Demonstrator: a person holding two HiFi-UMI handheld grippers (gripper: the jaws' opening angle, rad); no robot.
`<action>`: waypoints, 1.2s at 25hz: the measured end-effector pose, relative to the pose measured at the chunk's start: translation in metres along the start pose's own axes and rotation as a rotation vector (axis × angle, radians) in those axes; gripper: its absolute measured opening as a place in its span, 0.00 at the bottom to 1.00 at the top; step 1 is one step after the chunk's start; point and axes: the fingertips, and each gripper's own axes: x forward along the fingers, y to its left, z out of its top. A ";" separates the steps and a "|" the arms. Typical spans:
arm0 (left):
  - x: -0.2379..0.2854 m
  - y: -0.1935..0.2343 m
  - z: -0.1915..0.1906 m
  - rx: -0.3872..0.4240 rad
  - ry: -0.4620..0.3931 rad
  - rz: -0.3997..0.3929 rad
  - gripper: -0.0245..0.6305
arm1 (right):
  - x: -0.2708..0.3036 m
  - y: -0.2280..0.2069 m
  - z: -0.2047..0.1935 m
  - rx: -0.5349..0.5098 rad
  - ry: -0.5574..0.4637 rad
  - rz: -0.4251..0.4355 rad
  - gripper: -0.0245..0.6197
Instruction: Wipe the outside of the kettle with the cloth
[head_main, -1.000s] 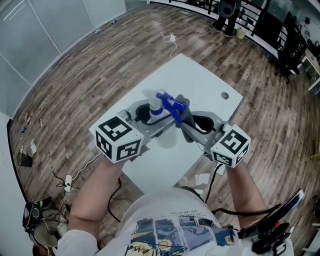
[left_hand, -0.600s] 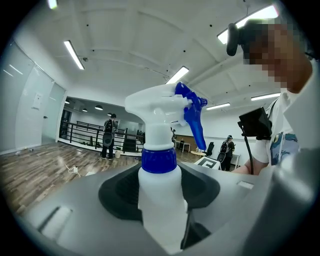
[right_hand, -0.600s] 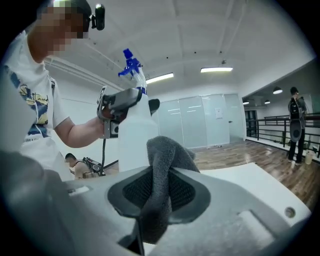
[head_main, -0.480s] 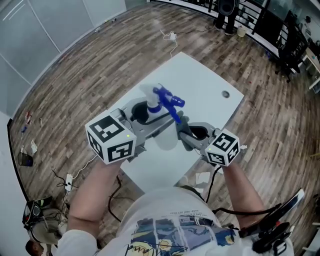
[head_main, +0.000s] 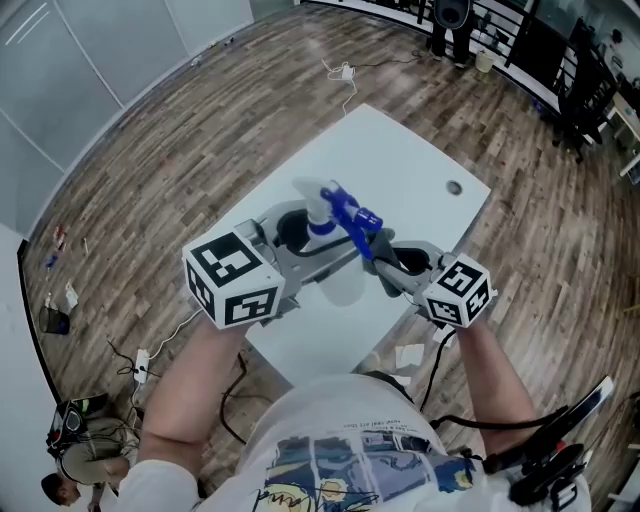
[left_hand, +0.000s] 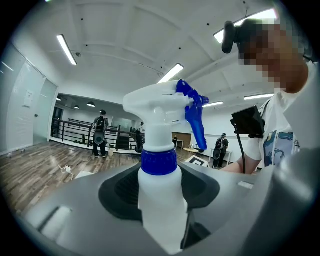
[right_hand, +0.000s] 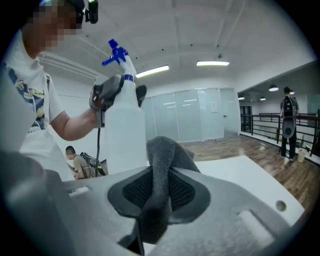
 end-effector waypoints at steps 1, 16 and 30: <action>0.000 -0.002 -0.002 0.002 0.009 -0.014 0.35 | -0.002 0.002 0.015 -0.013 -0.030 0.007 0.15; -0.008 -0.025 0.017 0.023 -0.017 -0.124 0.35 | 0.007 0.034 0.048 -0.098 -0.074 0.141 0.15; -0.011 -0.030 0.031 0.028 -0.046 -0.104 0.35 | 0.017 0.037 -0.046 -0.043 0.079 0.111 0.15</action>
